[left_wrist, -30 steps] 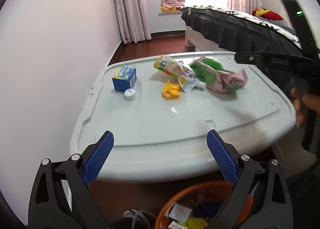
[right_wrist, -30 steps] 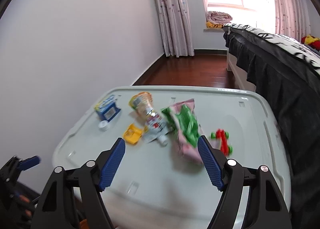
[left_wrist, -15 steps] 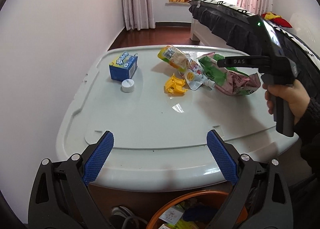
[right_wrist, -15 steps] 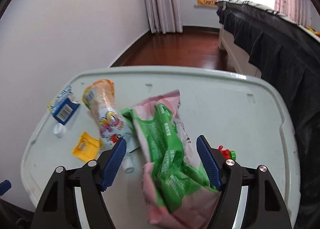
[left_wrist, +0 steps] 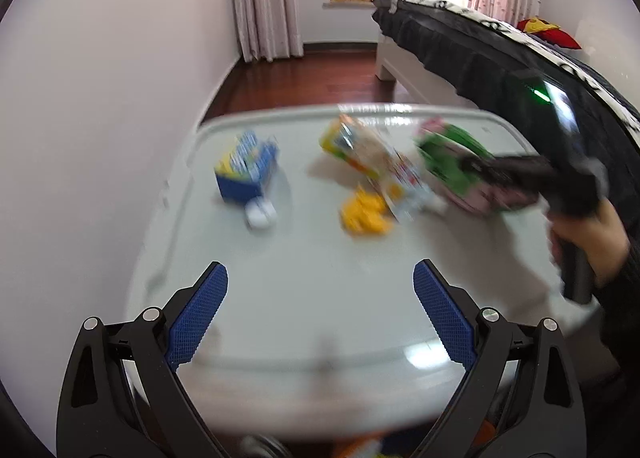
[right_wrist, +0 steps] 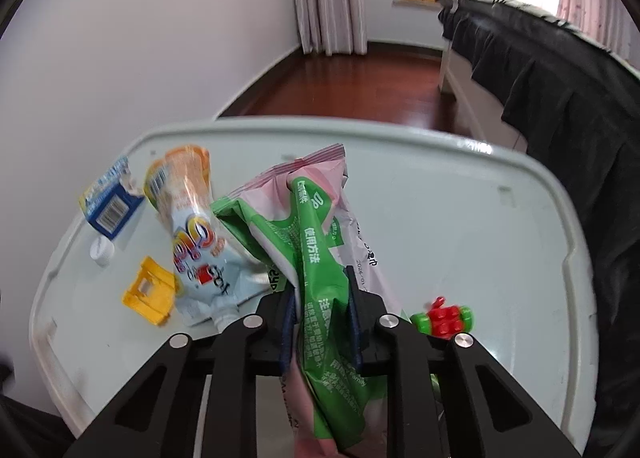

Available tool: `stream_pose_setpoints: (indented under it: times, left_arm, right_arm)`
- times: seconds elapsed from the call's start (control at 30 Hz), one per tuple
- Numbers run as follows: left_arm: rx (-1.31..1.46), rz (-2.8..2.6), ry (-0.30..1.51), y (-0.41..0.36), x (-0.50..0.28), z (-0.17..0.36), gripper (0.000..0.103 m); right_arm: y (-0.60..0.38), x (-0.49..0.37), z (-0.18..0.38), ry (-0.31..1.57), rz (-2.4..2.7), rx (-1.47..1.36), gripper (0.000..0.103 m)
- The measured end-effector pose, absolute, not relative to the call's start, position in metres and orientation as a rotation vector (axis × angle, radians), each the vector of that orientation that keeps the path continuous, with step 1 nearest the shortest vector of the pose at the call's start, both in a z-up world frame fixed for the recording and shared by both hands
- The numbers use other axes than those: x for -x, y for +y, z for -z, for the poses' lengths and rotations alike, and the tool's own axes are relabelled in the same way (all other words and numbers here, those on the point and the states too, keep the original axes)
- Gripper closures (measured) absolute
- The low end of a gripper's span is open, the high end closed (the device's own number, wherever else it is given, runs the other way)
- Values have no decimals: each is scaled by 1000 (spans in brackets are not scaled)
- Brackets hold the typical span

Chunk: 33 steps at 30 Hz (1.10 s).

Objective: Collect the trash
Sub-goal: 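Grasp the green-and-pink wipes pack with the right gripper, then grasp the blue-and-yellow snack box with the left gripper while the right gripper holds the wipes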

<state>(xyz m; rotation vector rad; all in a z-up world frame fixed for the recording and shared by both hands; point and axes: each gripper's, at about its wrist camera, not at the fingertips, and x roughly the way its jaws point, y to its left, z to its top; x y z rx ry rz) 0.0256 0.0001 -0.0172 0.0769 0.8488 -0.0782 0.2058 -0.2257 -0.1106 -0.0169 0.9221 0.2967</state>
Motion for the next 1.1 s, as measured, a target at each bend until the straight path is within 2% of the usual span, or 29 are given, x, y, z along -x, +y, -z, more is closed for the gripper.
stream_pose_setpoints:
  times: [0.2, 0.63, 0.7, 0.77, 0.97, 1.1]
  left_arm:
    - [-213, 34, 788, 15, -94, 25, 11]
    - [-226, -22, 891, 46, -189, 95, 12]
    - [-196, -19, 911, 51, -196, 101, 20]
    - [-180, -15, 943, 54, -201, 106, 45]
    - [-206, -28, 897, 51, -193, 101, 49]
    - [-189, -15, 846, 51, -177, 80, 49]
  right_arm:
    - [-239, -187, 81, 844, -307, -37, 83]
    - [-249, -162, 45, 750, -345, -68, 83]
    - [-249, -161, 43, 744, -349, -68, 83]
    - [-250, -161, 41, 736, -346, -71, 83]
    - [-250, -158, 39, 730, -342, -74, 82]
    - [-250, -152, 32, 715, -346, -74, 82]
